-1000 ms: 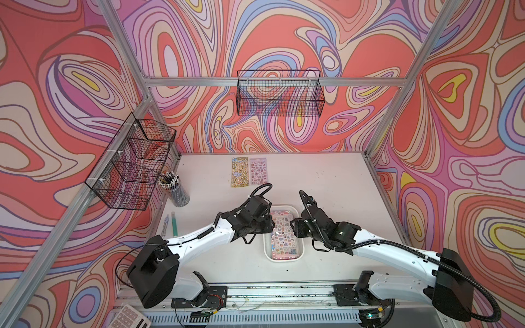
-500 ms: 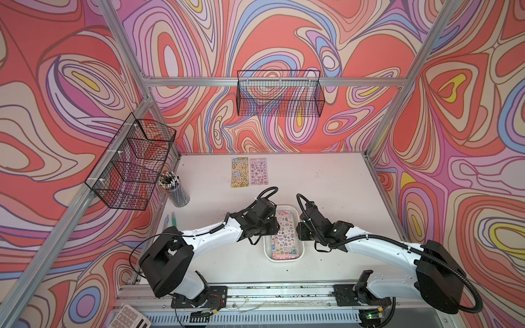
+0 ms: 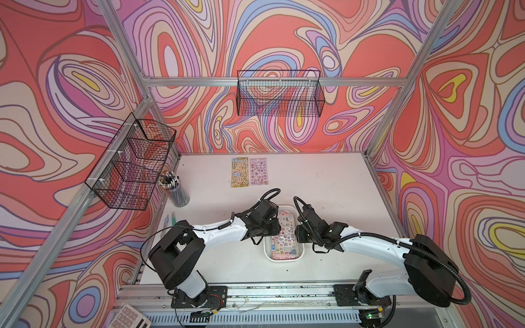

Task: Take the stickers out of the storage box
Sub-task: Pick up the sticker from the storage box.

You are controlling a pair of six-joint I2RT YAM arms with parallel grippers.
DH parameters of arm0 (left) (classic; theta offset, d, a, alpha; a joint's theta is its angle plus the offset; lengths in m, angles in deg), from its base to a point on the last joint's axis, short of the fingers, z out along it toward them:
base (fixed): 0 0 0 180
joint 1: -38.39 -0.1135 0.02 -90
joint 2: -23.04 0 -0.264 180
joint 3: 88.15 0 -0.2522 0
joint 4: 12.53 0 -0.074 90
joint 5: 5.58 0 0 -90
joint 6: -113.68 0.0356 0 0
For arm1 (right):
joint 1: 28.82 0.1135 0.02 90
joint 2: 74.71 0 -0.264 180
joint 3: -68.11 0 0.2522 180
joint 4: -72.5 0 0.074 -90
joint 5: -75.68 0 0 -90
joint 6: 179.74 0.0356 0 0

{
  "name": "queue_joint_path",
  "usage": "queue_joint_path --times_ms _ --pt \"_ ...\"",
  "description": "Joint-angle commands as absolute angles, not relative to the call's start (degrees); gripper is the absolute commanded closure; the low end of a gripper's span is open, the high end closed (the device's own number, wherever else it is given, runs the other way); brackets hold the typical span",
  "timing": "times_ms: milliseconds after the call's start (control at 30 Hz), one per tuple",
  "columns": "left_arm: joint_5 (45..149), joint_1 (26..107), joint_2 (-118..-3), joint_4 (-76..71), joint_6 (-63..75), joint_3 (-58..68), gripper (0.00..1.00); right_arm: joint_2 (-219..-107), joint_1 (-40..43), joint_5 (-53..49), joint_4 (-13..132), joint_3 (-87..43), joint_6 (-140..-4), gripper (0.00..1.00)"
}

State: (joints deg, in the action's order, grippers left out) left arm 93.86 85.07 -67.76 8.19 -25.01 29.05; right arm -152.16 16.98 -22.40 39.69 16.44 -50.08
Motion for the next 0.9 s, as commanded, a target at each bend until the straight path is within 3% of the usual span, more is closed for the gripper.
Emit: queue_joint_path --times_ms 0,267,467,867 --pt "93.8 85.4 -68.9 7.1 -26.1 29.0 0.62 -152.3 16.8 -22.7 40.4 17.2 -49.7 0.55" --pt "92.5 85.4 -65.8 9.5 -24.8 28.2 0.61 -152.4 16.9 -22.6 40.0 16.3 -49.9 0.55" --pt "88.9 85.7 -64.9 14.6 -22.5 26.6 0.62 -153.6 16.9 -21.9 40.7 16.2 -49.8 0.69" --pt "90.3 86.6 -68.1 8.6 -25.1 29.3 0.62 -153.5 16.8 -21.9 40.5 16.1 -50.0 0.7"
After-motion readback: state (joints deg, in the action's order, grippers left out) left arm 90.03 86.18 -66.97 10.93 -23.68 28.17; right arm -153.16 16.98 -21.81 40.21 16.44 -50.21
